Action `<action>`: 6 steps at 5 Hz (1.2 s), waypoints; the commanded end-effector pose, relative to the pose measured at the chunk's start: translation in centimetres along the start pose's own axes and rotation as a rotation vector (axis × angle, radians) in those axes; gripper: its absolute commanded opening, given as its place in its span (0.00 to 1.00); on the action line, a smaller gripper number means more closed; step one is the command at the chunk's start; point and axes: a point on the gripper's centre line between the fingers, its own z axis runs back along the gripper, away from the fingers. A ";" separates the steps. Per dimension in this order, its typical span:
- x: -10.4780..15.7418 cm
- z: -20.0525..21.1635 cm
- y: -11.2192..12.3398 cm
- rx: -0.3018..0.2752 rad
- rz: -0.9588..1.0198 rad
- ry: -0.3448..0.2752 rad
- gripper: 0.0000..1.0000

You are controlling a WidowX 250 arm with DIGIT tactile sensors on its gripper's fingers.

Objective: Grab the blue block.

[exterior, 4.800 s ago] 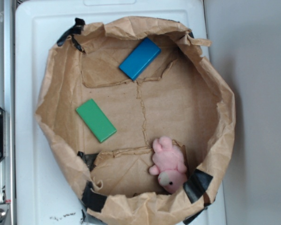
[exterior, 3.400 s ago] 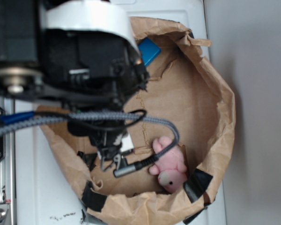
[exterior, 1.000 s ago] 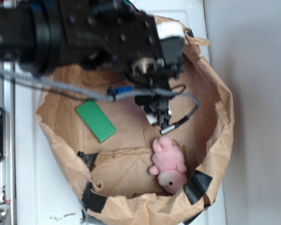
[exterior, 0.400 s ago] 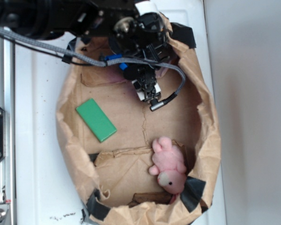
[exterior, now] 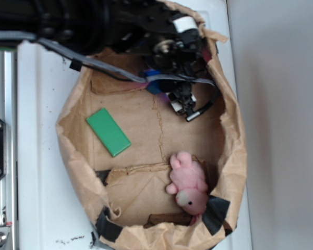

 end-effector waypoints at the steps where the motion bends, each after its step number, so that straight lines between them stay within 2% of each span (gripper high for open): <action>1: 0.6 0.9 -1.5 -0.032 0.003 -0.025 0.00; 2: 0.5 2.1 -1.5 -0.049 0.000 -0.008 0.00; 4: -1.0 8.3 -1.6 -0.088 -0.050 0.054 0.00; 5: -1.6 11.0 -2.1 -0.093 -0.064 0.113 0.00; 6: -2.3 12.4 -3.5 -0.045 -0.076 0.122 0.00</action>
